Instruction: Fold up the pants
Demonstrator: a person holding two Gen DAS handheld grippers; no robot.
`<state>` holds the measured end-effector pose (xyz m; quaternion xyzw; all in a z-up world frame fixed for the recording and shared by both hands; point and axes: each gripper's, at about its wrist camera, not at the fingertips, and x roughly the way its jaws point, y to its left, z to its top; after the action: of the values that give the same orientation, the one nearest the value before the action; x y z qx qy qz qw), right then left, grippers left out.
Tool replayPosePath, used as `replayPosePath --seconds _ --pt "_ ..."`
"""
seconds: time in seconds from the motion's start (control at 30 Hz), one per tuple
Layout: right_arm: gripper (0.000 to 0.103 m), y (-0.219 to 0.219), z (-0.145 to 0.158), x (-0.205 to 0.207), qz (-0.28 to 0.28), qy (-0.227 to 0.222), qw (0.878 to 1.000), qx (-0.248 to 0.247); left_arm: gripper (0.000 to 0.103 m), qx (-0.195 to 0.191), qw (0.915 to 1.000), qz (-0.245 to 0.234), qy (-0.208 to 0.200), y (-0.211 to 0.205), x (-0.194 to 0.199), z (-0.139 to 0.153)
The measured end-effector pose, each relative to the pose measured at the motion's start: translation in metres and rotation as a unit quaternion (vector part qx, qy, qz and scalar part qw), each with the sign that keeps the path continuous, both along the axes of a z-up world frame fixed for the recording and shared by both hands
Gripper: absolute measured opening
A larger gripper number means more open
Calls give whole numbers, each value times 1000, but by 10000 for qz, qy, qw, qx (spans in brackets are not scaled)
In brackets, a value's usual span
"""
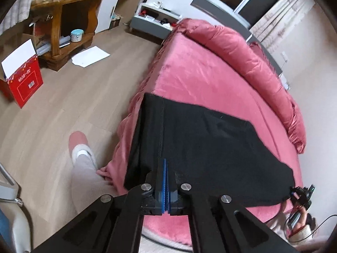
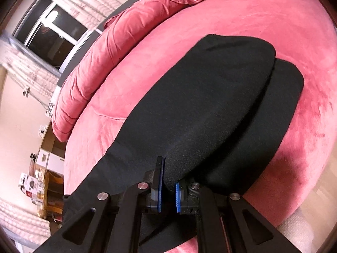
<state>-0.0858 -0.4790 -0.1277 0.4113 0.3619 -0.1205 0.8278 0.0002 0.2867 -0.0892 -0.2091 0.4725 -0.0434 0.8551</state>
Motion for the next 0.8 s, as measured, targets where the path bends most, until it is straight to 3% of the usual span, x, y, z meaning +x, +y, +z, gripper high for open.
replayPosePath --seconds 0.03,0.07,0.2,0.27,0.3,0.33,0.4,0.53,0.63,0.73,0.8 --pt "10 0 -1 -1 39 19 10000 -42 30 22 9999 -2 101 -1 0 -4" --pt "11 -1 -2 -2 66 27 10000 -25 38 -18 9997 10 251 0 0 -11" --pt "13 -6 -11 -1 -51 16 9995 319 42 -531 9968 222 550 8 -8 -31" --pt "14 -9 -16 -1 -119 23 9991 418 39 -661 9954 290 633 12 -10 -34" --pt "14 -9 -17 1 -135 58 9990 415 32 -693 9951 284 644 12 -11 -35" --pt "15 -8 -18 3 -136 76 9990 414 15 -695 9953 244 635 12 -12 -35" --pt "16 -6 -18 8 -77 117 9994 308 4 -751 9952 156 600 9 -13 -35" --pt "10 -1 -1 19 18 151 9999 -62 3 -632 9973 183 316 8 -9 -15" --pt "10 1 22 18 40 -146 9998 -135 3 -896 9951 427 24 21 -5 1" --pt "10 9 35 10 185 -194 9992 -293 3 -556 9977 379 97 22 1 1" --pt "10 15 29 7 295 33 9984 -483 3 -292 9987 286 294 17 1 -13"
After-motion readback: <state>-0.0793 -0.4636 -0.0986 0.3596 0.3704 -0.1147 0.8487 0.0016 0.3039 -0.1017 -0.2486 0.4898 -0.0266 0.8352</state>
